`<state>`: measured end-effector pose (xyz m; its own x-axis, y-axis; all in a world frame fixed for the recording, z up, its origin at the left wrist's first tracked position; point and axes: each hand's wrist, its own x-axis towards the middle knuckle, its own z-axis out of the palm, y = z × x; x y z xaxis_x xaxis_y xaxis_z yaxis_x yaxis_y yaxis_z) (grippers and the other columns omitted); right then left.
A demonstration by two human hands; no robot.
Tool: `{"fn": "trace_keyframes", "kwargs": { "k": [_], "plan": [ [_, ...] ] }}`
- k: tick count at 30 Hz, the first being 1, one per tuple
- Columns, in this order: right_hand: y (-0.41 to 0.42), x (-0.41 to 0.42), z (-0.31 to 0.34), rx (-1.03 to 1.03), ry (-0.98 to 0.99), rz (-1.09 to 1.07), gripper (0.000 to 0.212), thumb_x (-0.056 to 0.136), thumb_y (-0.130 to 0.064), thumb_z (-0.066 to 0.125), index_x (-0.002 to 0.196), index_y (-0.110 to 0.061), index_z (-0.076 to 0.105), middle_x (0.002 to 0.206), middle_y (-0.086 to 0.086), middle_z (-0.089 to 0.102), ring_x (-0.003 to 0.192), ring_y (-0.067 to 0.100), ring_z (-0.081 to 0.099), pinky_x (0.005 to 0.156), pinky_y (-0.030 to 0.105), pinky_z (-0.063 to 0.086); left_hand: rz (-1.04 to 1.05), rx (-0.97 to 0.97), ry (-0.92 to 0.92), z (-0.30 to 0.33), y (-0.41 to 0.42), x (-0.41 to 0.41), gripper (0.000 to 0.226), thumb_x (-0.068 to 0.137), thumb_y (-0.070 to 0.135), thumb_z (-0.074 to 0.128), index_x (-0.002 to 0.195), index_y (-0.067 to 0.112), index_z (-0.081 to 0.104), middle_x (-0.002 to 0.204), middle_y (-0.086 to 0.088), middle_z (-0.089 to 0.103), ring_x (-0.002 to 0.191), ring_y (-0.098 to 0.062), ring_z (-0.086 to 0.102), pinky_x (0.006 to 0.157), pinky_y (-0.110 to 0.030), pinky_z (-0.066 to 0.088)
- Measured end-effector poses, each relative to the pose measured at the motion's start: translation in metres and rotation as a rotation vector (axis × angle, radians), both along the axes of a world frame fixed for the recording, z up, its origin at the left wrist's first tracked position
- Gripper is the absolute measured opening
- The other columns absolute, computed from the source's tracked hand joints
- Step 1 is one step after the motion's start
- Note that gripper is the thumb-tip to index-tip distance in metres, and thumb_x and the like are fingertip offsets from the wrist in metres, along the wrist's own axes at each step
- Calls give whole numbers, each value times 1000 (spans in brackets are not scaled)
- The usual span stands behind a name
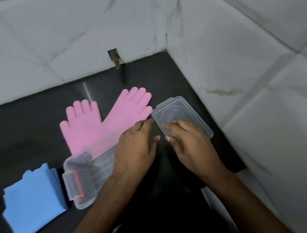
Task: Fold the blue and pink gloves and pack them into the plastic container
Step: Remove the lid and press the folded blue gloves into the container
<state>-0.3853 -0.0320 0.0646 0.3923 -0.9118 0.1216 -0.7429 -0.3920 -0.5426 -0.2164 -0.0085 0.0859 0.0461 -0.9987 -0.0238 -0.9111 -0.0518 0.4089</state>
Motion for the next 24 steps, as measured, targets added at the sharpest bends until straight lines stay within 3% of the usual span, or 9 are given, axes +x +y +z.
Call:
{"fn": "trace_keyframes", "kwargs": {
  "k": [3,10,16,22,24],
  "plan": [
    [6,42,20,1,5,74,39,98,-24,62,136,-19,60,131,0,64,118,16,60,97,26,41,153,-49,47,8,19,35,51,98,34,66,145,21,54,143,-1,63,126,-22,62,107,-40,48],
    [30,128,36,63,31,284,52,102,-34,54,152,-23,42,150,-4,48,130,14,52,109,31,45,363,-115,94,18,65,109,50,99,36,64,146,23,53,144,1,61,126,-22,62,105,-41,52],
    [56,193,36,55,73,409,63,102,-42,51,158,-28,24,156,-7,35,130,11,49,107,30,46,498,-136,149,13,106,169,48,98,36,65,143,22,55,141,2,62,123,-20,62,99,-39,54],
    [90,259,26,49,89,551,62,101,-39,54,156,-23,31,152,-8,35,131,9,45,105,20,38,627,-155,185,5,151,233,47,99,36,63,143,20,57,144,2,60,130,-18,57,104,-36,49],
    [98,280,20,31,127,572,58,101,-39,54,153,-21,37,153,-6,36,135,11,43,106,19,32,650,-145,180,2,165,252,48,100,37,63,144,19,56,144,2,60,130,-18,58,105,-41,50]
  ]
}}
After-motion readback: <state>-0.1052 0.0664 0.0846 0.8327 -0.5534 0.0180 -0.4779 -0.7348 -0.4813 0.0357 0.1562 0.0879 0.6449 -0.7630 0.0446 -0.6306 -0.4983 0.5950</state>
